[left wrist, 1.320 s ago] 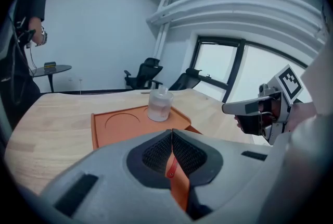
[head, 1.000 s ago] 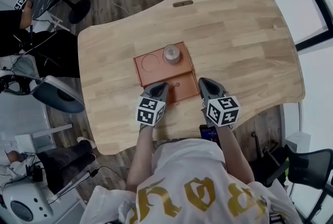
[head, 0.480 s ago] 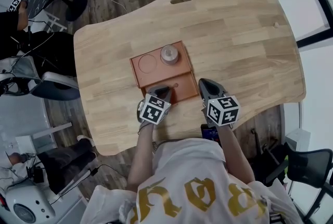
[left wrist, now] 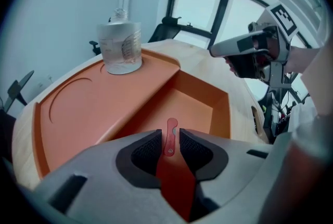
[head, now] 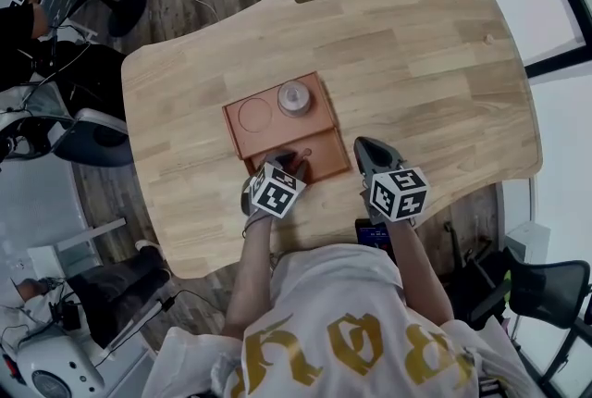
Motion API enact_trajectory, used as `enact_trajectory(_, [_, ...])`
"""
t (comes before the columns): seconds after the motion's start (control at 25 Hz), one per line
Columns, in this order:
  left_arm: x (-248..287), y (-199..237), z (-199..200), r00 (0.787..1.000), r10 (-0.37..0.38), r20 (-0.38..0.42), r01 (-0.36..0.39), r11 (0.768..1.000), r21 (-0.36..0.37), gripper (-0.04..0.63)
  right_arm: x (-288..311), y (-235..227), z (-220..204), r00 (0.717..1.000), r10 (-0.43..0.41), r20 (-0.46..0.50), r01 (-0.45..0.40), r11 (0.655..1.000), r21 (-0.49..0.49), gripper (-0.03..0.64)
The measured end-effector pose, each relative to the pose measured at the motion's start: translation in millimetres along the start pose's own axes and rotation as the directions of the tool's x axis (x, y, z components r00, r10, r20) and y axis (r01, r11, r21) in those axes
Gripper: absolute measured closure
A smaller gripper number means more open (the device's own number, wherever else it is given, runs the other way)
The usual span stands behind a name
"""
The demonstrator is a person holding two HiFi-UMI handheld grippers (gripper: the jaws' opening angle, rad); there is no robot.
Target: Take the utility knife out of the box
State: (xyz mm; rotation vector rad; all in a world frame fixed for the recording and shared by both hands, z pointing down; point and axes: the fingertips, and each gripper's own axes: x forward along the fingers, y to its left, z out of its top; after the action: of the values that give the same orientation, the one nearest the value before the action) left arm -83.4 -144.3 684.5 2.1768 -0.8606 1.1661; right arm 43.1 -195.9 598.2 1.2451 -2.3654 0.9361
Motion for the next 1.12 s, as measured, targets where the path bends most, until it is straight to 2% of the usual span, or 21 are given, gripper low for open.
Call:
enact_trajectory(0.2, [10, -1, -6, 0.998, 0.011, -0.06, -0.006, 0.997, 0.076, 0.506, 2, -5, -5, 1.0, -0.006, -0.014, 0.006, 1.0, 0.01, 0.604])
enact_trajectory(0.44, [14, 0, -6, 0.997, 0.04, -0.064, -0.032, 0.993, 0.117, 0.507, 4, -7, -3, 1.0, -0.001, -0.011, 0.001, 1.0, 0.027, 0.604])
enact_trajectory(1.12, [11, 3, -5, 0.996, 0.05, -0.071, -0.043, 0.995, 0.094, 0.535, -2, 1, 0, 1.0, 0.0, 0.001, 0.0, 1.0, 0.015, 0.604])
